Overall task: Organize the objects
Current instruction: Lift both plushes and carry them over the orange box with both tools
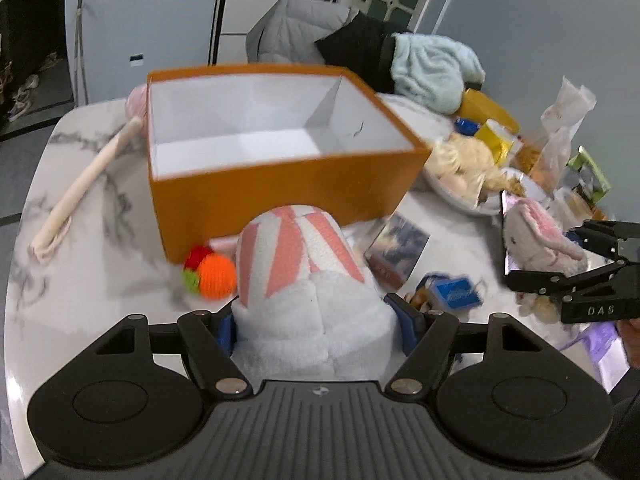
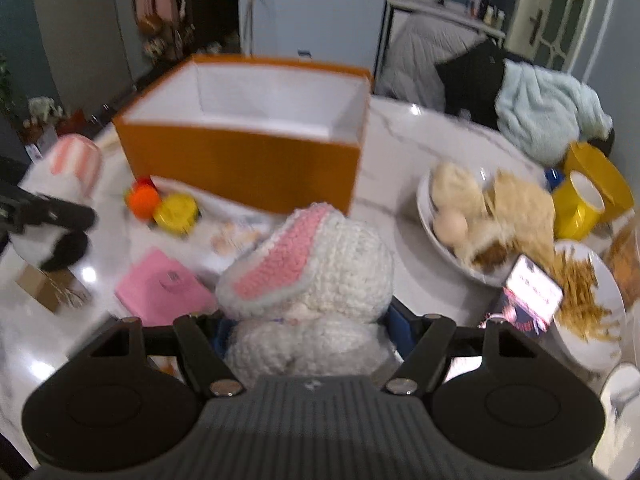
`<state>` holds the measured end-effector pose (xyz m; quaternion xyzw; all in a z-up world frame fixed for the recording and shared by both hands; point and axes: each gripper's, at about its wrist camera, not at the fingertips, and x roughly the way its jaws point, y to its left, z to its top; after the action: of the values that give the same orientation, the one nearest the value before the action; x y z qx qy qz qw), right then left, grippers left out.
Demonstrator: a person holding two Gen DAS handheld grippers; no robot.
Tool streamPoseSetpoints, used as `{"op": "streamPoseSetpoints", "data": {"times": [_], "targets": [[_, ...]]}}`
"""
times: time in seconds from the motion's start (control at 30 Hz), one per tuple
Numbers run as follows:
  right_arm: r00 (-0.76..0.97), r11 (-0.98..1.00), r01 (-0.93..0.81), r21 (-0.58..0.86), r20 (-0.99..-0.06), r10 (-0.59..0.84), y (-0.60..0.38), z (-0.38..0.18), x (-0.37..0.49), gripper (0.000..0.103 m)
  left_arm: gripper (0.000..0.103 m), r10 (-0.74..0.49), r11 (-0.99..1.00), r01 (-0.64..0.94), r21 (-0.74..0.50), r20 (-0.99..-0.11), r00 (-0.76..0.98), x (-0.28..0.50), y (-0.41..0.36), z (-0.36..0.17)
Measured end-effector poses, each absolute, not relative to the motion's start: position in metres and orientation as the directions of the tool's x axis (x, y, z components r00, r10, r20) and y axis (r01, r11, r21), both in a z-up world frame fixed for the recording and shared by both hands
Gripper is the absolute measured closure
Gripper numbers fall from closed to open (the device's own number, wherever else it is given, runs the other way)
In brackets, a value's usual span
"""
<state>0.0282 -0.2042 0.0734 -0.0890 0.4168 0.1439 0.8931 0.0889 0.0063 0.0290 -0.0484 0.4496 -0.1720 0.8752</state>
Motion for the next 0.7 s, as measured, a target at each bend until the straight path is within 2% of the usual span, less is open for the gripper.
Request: {"op": "streamPoseSetpoints", "data": {"times": [0.23, 0.43, 0.7], "targets": [[0.641, 0.911, -0.412, -0.017, -0.716, 0.276, -0.162, 0.105, 0.05, 0.029, 0.019, -0.309, 0.947, 0.26, -0.19, -0.761, 0.57, 0.116, 0.007, 0.06], [0.689, 0.908, -0.418, -0.031, -0.662, 0.294, -0.138, 0.142, 0.097, 0.029, 0.019, -0.239, 0.966, 0.228, -0.121, -0.748, 0.619, 0.149, 0.01, 0.09], [0.736, 0.921, -0.352, 0.165, -0.559, 0.381, -0.125, 0.179, 0.177, 0.029, 0.019, -0.181, 0.983, 0.147, -0.11, -0.709, 0.681, 0.203, 0.008, 0.098]]}}
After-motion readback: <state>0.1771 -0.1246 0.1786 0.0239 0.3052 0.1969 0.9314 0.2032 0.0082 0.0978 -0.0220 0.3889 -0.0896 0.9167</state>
